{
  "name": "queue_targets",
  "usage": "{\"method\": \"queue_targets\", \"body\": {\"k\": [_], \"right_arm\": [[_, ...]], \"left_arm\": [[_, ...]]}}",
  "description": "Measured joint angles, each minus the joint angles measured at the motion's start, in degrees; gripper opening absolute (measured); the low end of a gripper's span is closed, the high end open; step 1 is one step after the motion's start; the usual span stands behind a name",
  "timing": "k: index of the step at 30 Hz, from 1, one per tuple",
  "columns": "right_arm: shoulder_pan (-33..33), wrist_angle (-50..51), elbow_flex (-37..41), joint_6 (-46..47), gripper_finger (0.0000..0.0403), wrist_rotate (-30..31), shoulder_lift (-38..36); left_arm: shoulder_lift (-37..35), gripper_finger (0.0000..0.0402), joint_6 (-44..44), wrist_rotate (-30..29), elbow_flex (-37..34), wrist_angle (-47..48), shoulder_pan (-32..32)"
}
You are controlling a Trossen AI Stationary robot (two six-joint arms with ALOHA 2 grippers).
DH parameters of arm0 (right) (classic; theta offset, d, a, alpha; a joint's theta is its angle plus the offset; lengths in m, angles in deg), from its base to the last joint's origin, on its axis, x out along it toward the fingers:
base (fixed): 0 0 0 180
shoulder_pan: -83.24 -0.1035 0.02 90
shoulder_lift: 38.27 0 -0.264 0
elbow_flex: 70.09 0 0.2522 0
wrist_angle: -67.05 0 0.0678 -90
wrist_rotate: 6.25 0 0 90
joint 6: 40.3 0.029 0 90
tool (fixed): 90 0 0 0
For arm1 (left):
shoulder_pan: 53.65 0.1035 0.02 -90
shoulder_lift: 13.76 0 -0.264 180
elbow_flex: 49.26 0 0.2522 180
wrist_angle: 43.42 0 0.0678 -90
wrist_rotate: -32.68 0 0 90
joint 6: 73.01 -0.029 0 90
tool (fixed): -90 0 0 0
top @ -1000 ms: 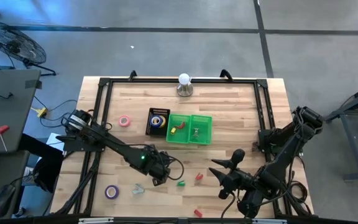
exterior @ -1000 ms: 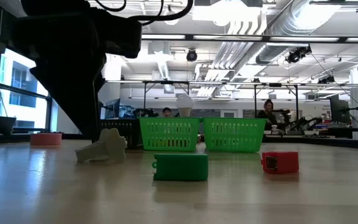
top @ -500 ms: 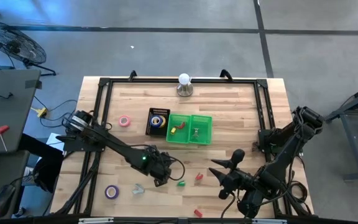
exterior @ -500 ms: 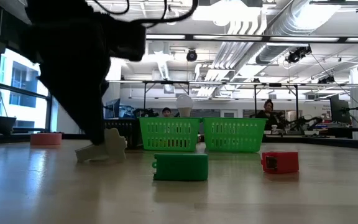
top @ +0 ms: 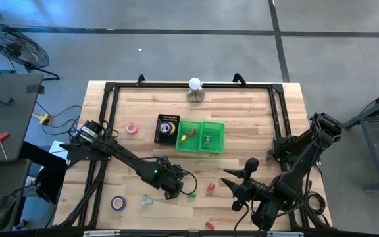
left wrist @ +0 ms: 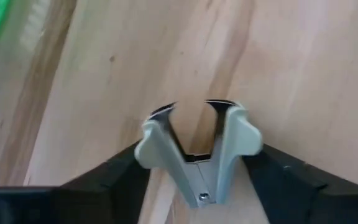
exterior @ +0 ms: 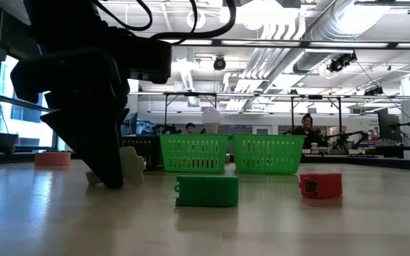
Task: Pick and place Stapler, Stapler remover, tape
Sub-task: Put the gray staple remover into the right green bin
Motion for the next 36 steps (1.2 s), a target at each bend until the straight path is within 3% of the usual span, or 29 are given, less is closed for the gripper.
{"method": "queue_targets", "body": {"k": [5,15,26,31,36], "right_arm": [[0.0,0.03,0.0,0.12,0.0153,0.0,0.0],[0.02,0.26,0.0,0.12,0.0153,-0.02,0.0],[0.02,0.22,0.0,0.12,0.0153,0.0,0.0],[0.02,-2.23,0.0,-0.48,0.0153,0.04,0.0],[0.06,-11.19,-0.02,-8.72,0.0153,-2.69,0.0]], "left_arm": [[0.21,0.0091,-4.44,1.07,-0.02,-0.45,-0.07],[0.34,0.0092,-7.86,-1.54,2.19,2.6,-0.86],[0.79,0.0092,-15.57,-20.78,20.84,24.21,-4.21],[0.53,0.0092,-22.42,-26.24,28.95,24.47,-4.11],[0.53,0.0092,-29.22,-29.73,32.56,21.76,-4.55]]}}
